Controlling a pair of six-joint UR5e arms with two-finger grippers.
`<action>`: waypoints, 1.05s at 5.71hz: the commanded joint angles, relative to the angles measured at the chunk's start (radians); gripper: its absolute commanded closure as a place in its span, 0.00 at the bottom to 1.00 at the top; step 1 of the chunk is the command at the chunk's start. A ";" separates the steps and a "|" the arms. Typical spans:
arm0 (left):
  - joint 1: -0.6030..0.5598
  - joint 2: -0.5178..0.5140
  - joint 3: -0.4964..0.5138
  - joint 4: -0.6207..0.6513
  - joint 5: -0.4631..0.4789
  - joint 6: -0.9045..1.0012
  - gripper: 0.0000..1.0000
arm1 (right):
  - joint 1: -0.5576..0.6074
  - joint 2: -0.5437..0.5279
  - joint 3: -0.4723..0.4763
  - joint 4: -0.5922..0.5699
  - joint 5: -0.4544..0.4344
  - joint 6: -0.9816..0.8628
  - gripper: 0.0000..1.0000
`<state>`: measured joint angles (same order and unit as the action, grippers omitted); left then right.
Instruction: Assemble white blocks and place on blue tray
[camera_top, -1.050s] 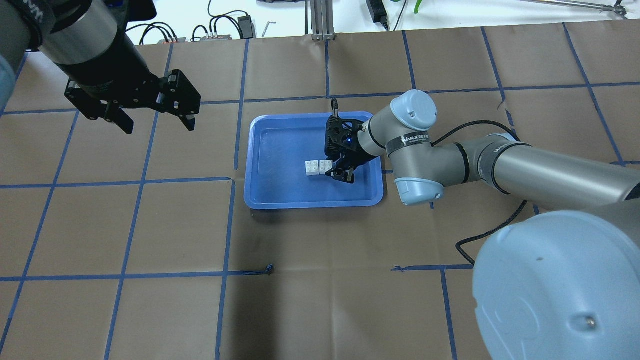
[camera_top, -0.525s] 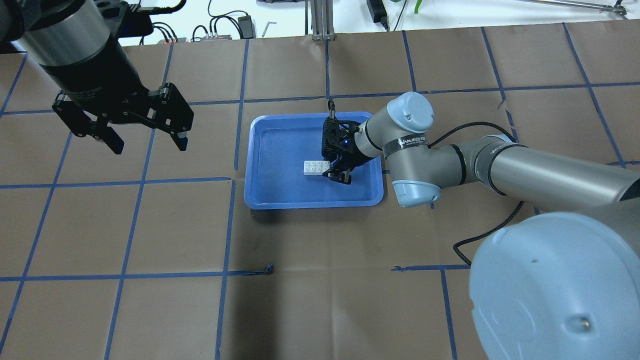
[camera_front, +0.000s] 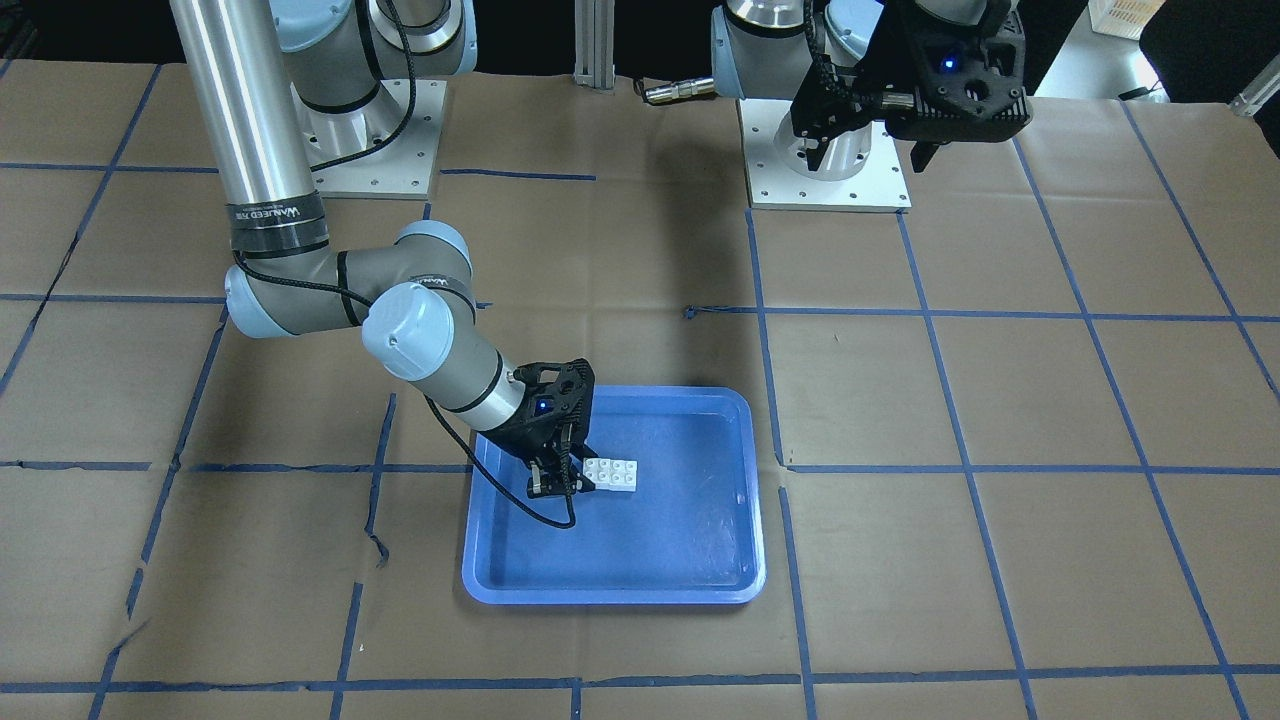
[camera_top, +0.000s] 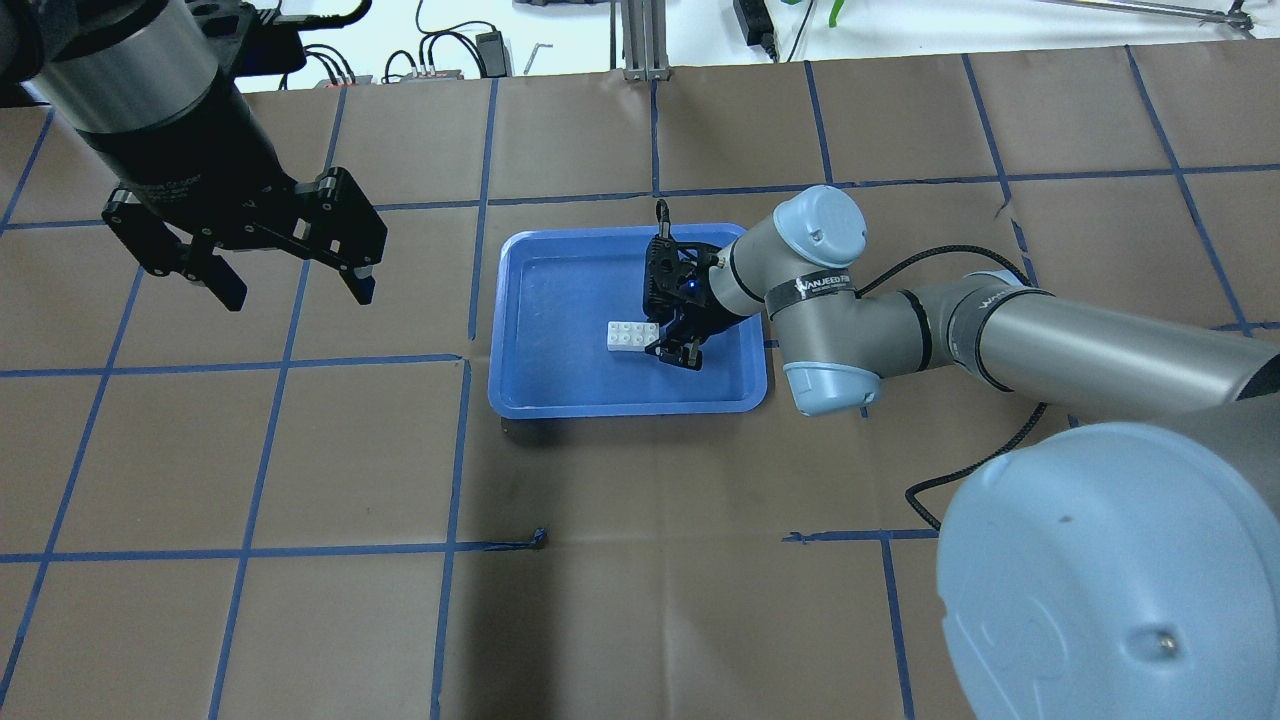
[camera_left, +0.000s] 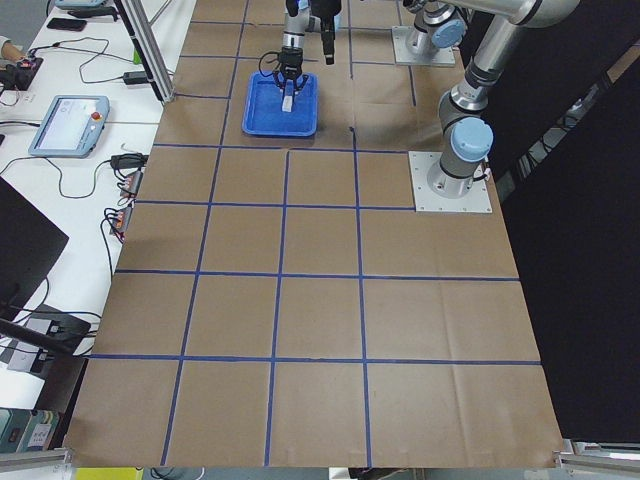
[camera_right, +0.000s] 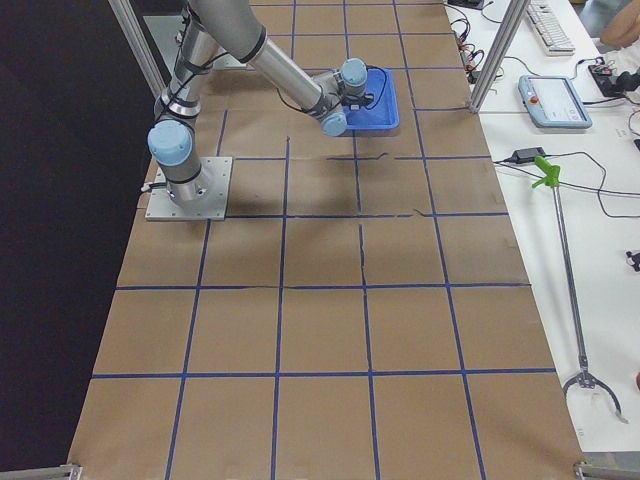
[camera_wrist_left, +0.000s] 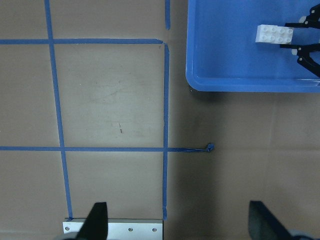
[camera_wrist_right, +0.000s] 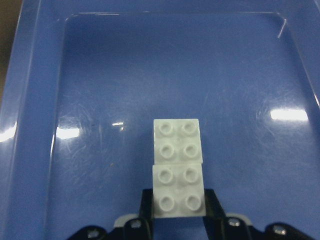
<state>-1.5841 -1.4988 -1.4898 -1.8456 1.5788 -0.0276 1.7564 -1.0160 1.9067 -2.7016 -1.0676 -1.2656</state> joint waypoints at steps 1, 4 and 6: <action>0.000 0.000 0.000 0.000 0.001 0.000 0.00 | 0.000 0.002 0.000 -0.003 0.000 0.000 0.68; 0.000 0.000 -0.001 0.000 0.000 0.000 0.00 | 0.000 0.004 0.000 -0.003 0.002 0.009 0.52; 0.000 0.000 -0.001 0.000 0.000 0.000 0.00 | 0.000 0.004 0.000 -0.003 0.003 0.011 0.51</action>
<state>-1.5846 -1.4987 -1.4909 -1.8462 1.5785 -0.0276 1.7564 -1.0125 1.9067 -2.7044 -1.0656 -1.2556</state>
